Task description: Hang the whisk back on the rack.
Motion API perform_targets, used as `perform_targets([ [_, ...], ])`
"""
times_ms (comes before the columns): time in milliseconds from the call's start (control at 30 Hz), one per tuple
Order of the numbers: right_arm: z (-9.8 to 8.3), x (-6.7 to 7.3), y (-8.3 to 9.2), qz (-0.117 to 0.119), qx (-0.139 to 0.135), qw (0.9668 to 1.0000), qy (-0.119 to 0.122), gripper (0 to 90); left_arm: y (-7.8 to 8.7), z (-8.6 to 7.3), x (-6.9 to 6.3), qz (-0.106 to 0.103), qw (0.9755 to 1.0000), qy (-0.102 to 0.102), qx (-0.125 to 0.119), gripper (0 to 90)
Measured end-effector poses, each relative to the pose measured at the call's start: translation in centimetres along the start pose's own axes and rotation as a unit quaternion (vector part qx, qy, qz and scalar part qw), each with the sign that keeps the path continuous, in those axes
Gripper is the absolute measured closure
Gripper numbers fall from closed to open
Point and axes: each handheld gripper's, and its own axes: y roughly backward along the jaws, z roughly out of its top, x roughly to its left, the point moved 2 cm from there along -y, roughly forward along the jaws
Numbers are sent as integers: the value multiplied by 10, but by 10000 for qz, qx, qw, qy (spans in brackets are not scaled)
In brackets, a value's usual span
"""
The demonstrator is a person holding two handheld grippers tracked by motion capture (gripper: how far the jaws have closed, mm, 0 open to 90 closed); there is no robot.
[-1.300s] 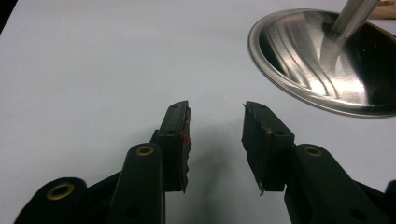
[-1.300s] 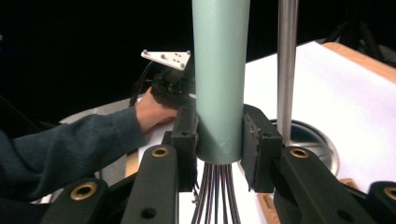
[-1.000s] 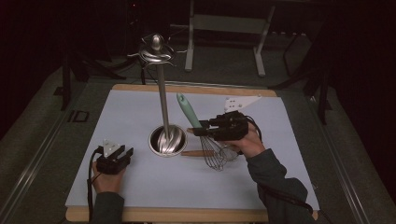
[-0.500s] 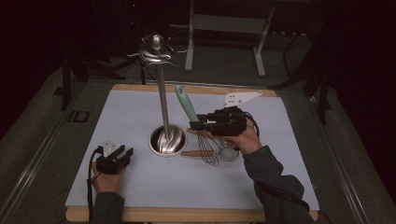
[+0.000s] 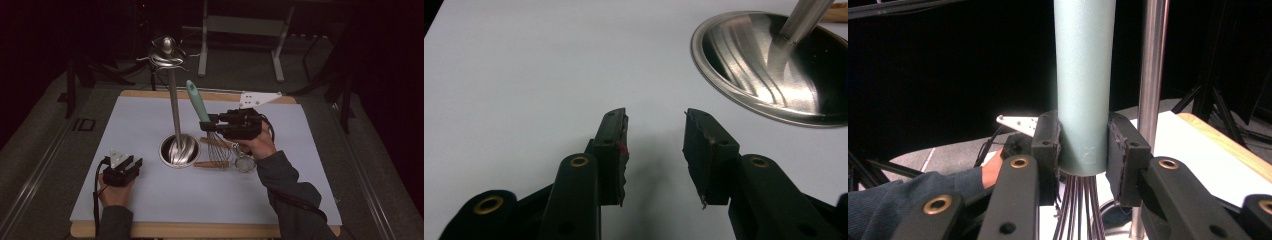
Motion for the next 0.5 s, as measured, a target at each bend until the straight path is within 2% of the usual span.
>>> perform_targets([
  [100,4,-1,1,-3,-103,9999,68,693,0,0,0,-2,10000,-4,5,615],
  [267,12,-1,4,9,-235,9997,41,693,0,0,0,4,10000,-5,7,615],
  [500,25,-2,0,57,-356,9993,24,693,0,0,0,4,10000,-6,6,615],
])
